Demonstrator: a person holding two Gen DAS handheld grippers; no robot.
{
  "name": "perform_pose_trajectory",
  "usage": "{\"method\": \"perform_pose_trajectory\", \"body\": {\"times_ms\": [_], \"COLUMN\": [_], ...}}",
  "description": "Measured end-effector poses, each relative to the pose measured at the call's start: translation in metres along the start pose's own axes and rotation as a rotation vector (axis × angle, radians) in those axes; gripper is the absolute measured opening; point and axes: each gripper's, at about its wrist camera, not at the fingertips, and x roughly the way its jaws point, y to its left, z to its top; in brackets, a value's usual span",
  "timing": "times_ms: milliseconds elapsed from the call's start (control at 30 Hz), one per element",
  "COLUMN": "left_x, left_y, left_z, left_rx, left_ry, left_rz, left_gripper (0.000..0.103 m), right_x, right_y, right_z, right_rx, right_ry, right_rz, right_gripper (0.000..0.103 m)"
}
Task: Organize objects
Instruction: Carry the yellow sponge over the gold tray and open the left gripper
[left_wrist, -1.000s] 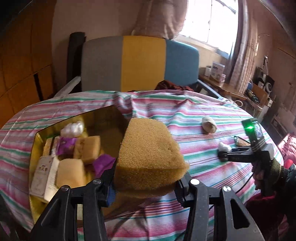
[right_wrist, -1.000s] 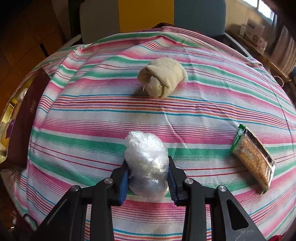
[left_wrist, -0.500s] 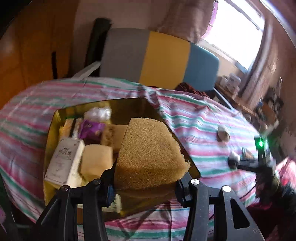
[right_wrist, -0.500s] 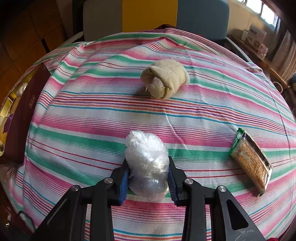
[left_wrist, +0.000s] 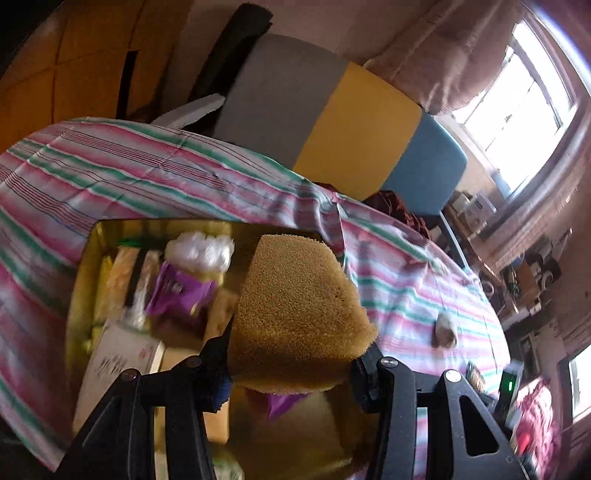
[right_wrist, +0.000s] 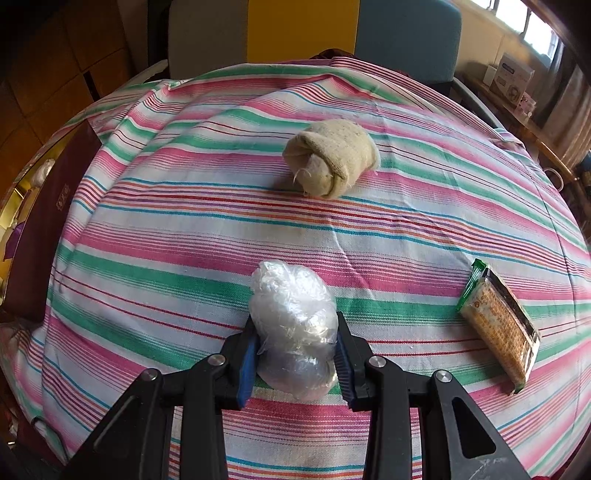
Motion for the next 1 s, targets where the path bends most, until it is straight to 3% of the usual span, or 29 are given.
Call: {"method": "perform_pose_trajectory", "body": {"times_ms": [233,367,500,800,1000], "left_x": [0.045,0.055,0.071,0.128,0.149], "left_y": [-0.005,-0.008,-0.018,-0.007,-0.015], "left_z": [0.021,0.025,0.029,0.03,0.022], "left_rx": [-0.042,-0.063,0.007,0.012,0.124], "left_ry": [0.063,0.059,0.064,0.163,0.24], "left_rz": [-0.003,-0.002,0.065,0.181,0.261], "left_gripper": [0.05,0.05,0.05,0.05,0.053], "right_x": [0.0,0.0,0.001,0.002,0.002], "right_y": [0.0,0.0,0.001,0.001,0.002], "right_z": [0.0,0.0,0.001,0.002,0.002], "right_rx": [-0.005,-0.007,-0.013,-0.017,-0.015], "right_ry": [0.0,0.0,-0.001,-0.002,-0.002], "right_rz": [-0.004,-0.004,-0.008,-0.011,-0.012], "right_gripper": [0.038,0.038,0.038,0.038,0.038]}}
